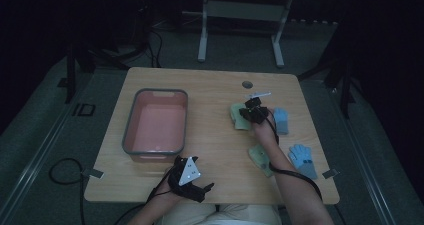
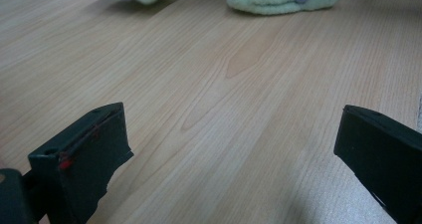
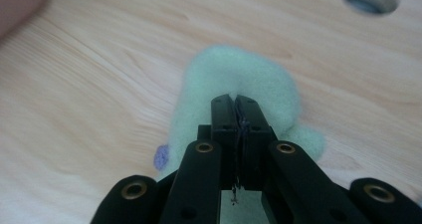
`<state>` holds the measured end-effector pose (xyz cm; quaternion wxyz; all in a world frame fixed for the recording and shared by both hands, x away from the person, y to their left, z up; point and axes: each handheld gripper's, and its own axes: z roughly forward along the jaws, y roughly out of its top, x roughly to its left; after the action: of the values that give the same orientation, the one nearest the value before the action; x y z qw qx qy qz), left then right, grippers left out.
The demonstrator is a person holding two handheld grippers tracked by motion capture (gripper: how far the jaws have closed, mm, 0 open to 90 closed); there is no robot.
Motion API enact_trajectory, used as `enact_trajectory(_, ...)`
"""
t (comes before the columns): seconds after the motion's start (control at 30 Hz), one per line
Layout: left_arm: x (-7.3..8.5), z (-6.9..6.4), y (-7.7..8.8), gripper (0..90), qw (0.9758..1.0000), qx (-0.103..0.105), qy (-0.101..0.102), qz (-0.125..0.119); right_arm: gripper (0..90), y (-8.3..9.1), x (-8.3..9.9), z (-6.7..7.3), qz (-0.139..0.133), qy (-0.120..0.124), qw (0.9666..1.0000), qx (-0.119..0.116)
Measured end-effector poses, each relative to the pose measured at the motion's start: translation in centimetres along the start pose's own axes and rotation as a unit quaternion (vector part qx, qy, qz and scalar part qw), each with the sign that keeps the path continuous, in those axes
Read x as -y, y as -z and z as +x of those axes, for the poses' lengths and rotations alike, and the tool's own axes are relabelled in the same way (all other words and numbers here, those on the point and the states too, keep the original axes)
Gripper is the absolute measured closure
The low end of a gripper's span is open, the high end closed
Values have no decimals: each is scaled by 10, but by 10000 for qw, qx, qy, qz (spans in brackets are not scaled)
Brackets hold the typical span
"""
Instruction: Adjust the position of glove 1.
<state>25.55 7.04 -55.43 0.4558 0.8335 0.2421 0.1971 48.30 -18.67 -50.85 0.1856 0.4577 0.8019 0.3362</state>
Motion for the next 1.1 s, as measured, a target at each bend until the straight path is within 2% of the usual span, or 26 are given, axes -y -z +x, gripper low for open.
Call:
enact_trajectory(0.13,-1,-1,1,5,10000,-26,6,-14,882,28,-4,26,-159,-119,9998,-5)
enact_trajectory(0.3,-1,-1,0,5,10000,-37,0,26,882,67,-4,63,-499,-20,9984,260)
enact_trajectory(0.33,-1,-1,0,5,10000,-37,4,20,882,73,-3,69,-502,-22,9984,276)
enact_trajectory(0.37,-1,-1,0,5,10000,-37,4,20,882,73,-3,69,-502,-22,9984,276)
enact_trajectory(0.4,-1,-1,0,5,10000,-30,19,19,882,80,-1,76,-549,-68,9981,276)
enact_trajectory(0.43,-1,0,0,5,10000,-29,27,16,881,88,3,87,-551,-11,9978,378)
enact_trajectory(0.5,0,0,0,5,10000,-18,44,8,882,95,11,94,-531,-113,9979,350)
enact_trajectory(0.67,0,1,0,5,10000,-4,61,12,882,99,35,109,-428,-186,9981,394)
enact_trajectory(0.73,-1,0,0,5,10000,-1,41,20,881,96,46,113,-353,-343,9984,287)
enact_trajectory(0.83,-1,-1,0,5,10000,2,-15,27,881,88,63,118,-208,-503,9980,333)
enact_trajectory(0.9,-1,-2,0,5,10000,9,-16,18,881,84,72,120,-100,-507,9979,400)
enact_trajectory(1.1,-1,-2,-1,5,10000,31,-32,16,880,76,87,121,64,-561,9972,481)
